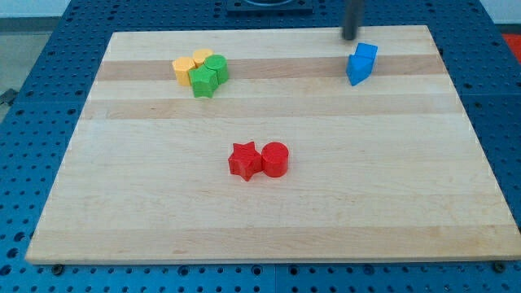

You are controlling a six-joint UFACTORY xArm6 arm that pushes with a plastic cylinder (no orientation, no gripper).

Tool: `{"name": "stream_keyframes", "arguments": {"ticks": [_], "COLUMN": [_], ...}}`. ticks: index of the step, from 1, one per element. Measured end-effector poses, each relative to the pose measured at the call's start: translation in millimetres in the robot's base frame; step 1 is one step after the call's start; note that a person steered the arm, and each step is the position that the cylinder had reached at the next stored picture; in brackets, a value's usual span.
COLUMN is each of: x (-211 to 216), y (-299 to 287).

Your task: Place your hand in between blue blocks

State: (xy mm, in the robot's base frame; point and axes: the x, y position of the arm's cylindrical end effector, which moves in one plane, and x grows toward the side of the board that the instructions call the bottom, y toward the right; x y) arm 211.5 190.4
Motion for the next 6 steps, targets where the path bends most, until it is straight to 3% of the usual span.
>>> {"name": "stream_keyframes", "arguments": {"ticks": [1,2,4,6], "x": [3.9,10.4,45.3,108.0], "y": [52.9,52.6,22.6,-58.1]}}
